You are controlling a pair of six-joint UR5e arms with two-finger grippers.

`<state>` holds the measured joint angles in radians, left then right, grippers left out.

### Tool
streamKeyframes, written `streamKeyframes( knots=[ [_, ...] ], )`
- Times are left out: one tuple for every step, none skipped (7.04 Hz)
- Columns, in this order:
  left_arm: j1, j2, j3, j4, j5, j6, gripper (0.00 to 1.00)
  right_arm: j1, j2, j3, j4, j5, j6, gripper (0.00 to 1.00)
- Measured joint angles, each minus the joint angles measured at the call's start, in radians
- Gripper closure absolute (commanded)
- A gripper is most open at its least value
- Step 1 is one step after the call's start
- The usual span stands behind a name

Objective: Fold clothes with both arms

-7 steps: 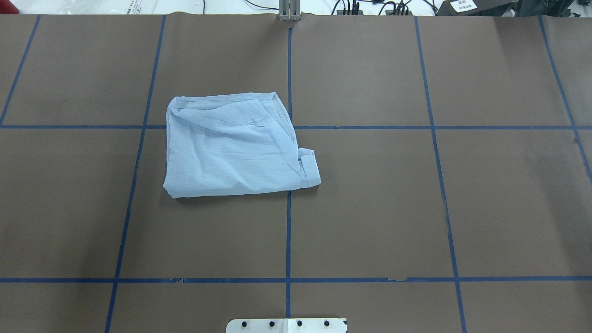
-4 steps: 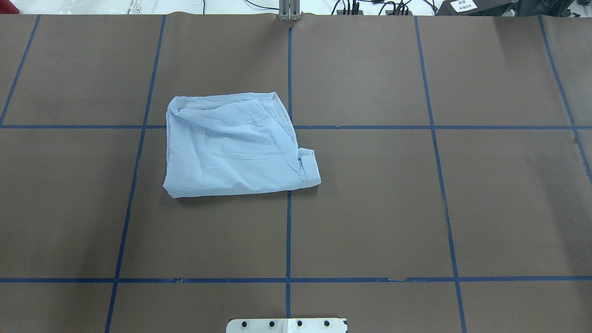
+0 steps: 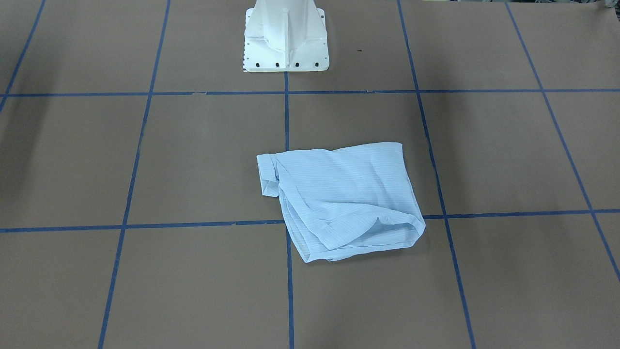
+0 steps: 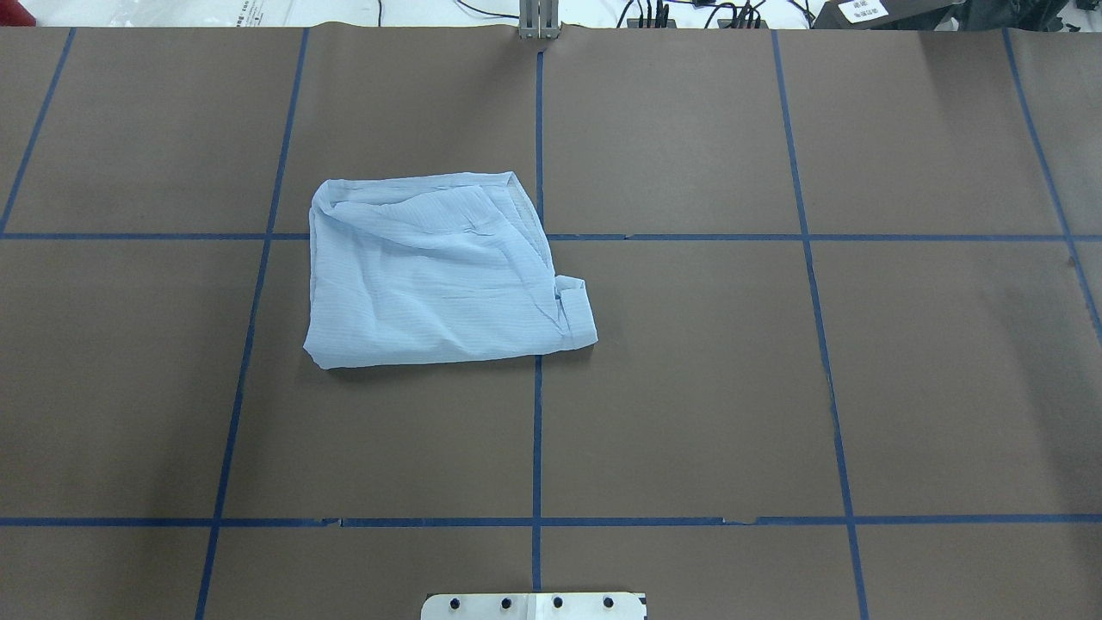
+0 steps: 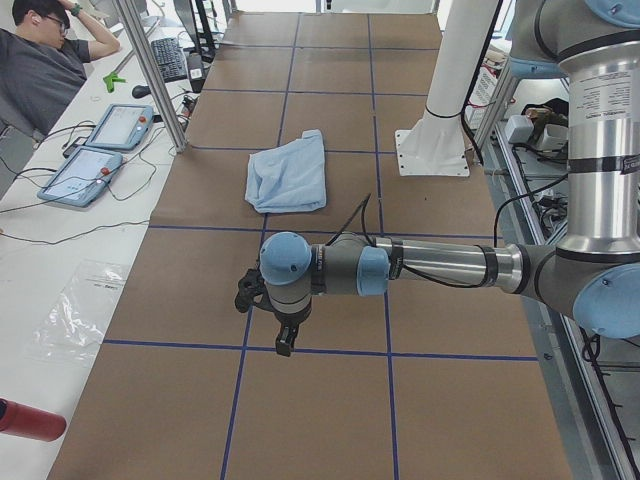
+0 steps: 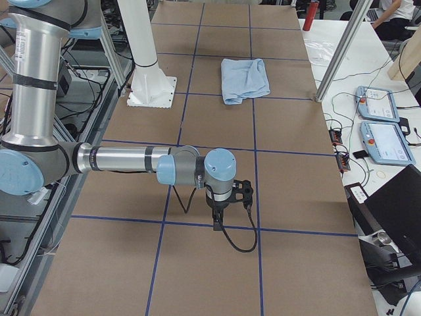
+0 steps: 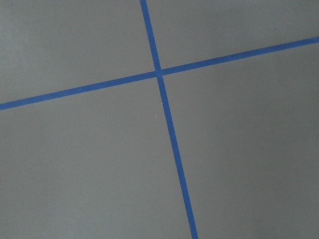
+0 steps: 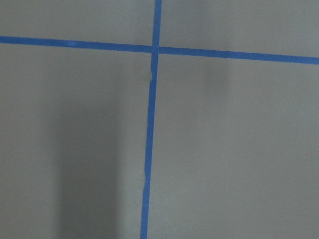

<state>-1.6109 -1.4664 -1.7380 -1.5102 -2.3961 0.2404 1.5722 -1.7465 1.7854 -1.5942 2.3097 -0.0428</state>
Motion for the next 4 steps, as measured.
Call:
streamKeyframes(
  knots=[
    [0.000,0.000,0.000,0.000,0.001,-0.001,0.00,0.004,0.000,0.005,0.001,0.002,0.000,0.00],
    [0.000,0.000,0.001,0.000,0.001,-0.001,0.00,0.005,-0.001,0.005,0.004,0.003,0.000,0.00],
    [0.000,0.001,0.001,0.000,0.001,-0.001,0.00,0.006,-0.001,0.006,0.005,0.003,0.001,0.00],
    [0.000,0.001,0.000,0.000,0.002,-0.001,0.00,0.006,-0.001,0.005,0.006,0.002,0.002,0.00]
  ],
)
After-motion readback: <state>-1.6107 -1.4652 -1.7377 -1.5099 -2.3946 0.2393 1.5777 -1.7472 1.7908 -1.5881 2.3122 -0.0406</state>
